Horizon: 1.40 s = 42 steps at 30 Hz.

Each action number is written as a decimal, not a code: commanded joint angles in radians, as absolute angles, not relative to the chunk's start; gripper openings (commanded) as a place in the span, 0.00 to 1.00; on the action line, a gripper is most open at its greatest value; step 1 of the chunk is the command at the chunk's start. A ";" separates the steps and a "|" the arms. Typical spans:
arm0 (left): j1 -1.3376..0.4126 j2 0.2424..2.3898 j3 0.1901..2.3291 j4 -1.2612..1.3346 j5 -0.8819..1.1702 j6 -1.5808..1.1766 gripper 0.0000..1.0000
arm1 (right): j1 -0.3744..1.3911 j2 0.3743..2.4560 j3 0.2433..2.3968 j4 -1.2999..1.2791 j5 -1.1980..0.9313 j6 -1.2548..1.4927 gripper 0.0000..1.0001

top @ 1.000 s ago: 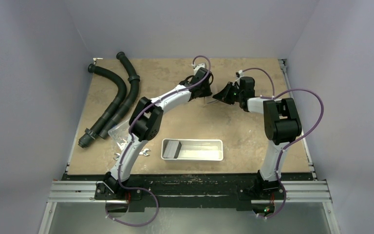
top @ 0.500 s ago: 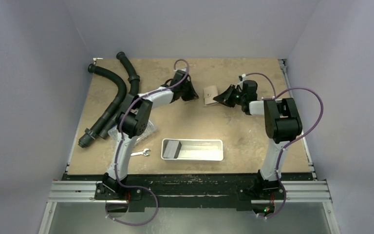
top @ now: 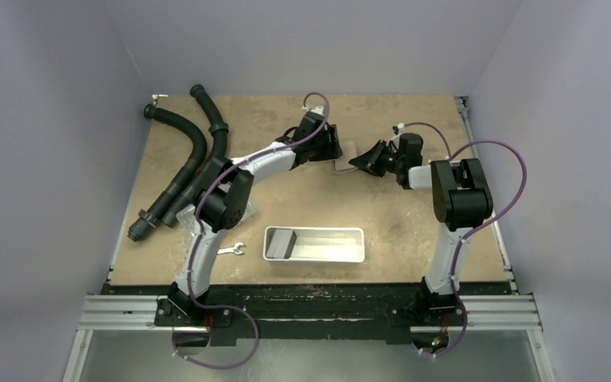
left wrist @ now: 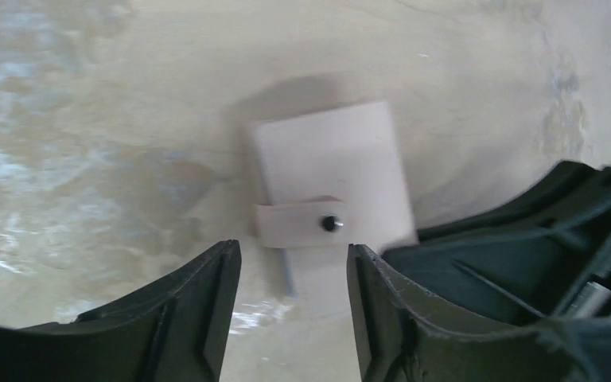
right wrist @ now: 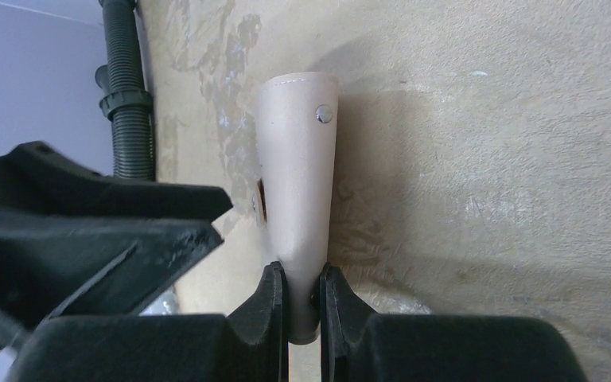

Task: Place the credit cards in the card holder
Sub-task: Open the card holder at the center of the board.

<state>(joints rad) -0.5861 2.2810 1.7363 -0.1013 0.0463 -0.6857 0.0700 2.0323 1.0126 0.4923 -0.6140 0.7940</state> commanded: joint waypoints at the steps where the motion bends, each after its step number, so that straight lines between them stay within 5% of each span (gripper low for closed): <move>1: -0.637 2.237 1.838 -0.199 -0.153 -0.597 0.58 | 0.073 1.994 1.038 0.424 -0.543 0.723 0.00; 9: -0.686 2.395 2.104 -0.377 -0.233 -0.593 0.60 | 0.081 1.988 1.043 0.415 -0.536 0.712 0.00; 20: -0.692 2.453 2.120 -0.395 -0.165 -0.629 0.51 | 0.082 1.988 1.044 0.417 -0.535 0.710 0.00; 34: -0.720 2.468 2.108 -0.448 -0.191 -0.621 0.63 | 0.086 1.991 1.048 0.413 -0.535 0.707 0.00; 38: -0.714 2.498 2.115 -0.487 -0.206 -0.645 0.43 | 0.087 1.990 1.049 0.410 -0.537 0.707 0.00; 42: -0.698 2.507 2.102 -0.501 -0.201 -0.660 0.33 | 0.087 1.978 1.046 0.405 -0.545 0.701 0.00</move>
